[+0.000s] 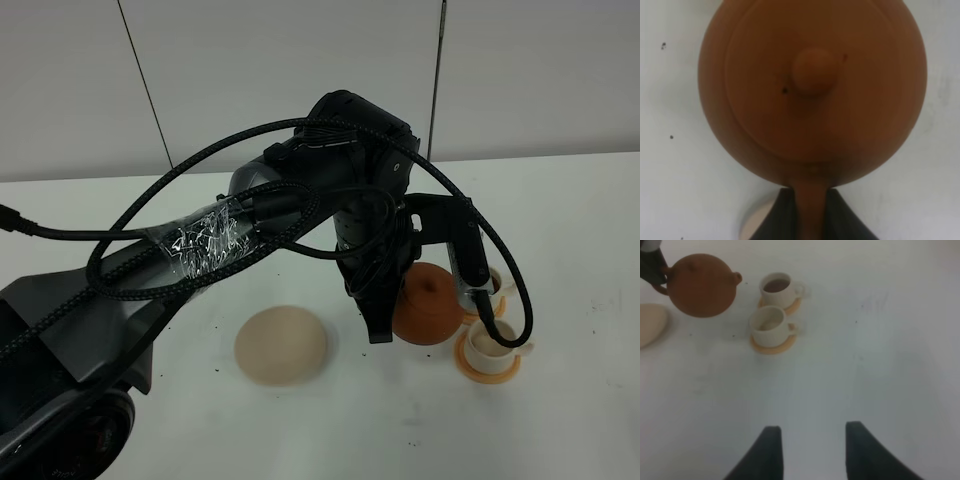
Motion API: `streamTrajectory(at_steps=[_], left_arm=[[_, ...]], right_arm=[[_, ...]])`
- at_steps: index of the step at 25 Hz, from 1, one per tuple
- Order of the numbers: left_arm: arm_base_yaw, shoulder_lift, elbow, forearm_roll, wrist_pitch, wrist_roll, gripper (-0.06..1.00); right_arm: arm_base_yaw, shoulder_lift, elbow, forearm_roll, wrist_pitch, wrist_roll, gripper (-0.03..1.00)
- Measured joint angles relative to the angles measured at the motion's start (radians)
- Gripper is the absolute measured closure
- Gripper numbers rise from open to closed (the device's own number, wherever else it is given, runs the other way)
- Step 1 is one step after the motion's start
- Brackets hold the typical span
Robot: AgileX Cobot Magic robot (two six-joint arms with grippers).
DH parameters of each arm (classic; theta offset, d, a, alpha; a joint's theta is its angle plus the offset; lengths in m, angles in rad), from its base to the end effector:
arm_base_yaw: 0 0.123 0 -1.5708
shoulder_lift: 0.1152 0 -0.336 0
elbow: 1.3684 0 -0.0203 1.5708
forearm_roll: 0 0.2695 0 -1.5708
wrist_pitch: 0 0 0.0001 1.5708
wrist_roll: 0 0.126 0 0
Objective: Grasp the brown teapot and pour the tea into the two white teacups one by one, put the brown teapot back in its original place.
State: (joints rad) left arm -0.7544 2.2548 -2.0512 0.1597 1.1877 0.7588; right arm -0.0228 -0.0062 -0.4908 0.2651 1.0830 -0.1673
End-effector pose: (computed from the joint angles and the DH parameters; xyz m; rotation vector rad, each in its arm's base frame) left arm 0.4093 -0.3591 0.2261 2.0095 2.0453 0.2251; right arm -0.0113 0.0294 0.2680 -0.1630 2.0399 0.2002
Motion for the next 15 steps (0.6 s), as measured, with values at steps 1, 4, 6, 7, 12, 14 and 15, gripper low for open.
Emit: streamTrajectory(at_steps=[1, 4, 6, 7, 12, 14, 15], left_arm=[[-0.003, 0.0, 0.0, 0.01, 0.0, -0.001, 0.78], [-0.018, 0.0, 0.0, 0.051, 0.0, -0.002, 0.78], [-0.031, 0.0, 0.0, 0.071, 0.0, -0.003, 0.78], [-0.036, 0.0, 0.0, 0.076, 0.0, -0.004, 0.78], [-0.069, 0.0, 0.0, 0.132, -0.002, -0.004, 0.78], [-0.081, 0.002, 0.0, 0.162, -0.003, -0.014, 0.78], [-0.085, 0.003, 0.0, 0.177, -0.004, -0.017, 0.78]], right_arm=[[0.0, 0.0, 0.0, 0.0, 0.0, 0.001, 0.67], [0.0, 0.0, 0.0, 0.0, 0.0, 0.001, 0.67], [0.0, 0.0, 0.0, 0.0, 0.0, 0.001, 0.67], [0.0, 0.0, 0.0, 0.0, 0.0, 0.001, 0.67], [0.0, 0.0, 0.0, 0.0, 0.0, 0.001, 0.67], [0.0, 0.0, 0.0, 0.0, 0.0, 0.001, 0.67], [0.0, 0.0, 0.0, 0.0, 0.0, 0.0, 0.67]])
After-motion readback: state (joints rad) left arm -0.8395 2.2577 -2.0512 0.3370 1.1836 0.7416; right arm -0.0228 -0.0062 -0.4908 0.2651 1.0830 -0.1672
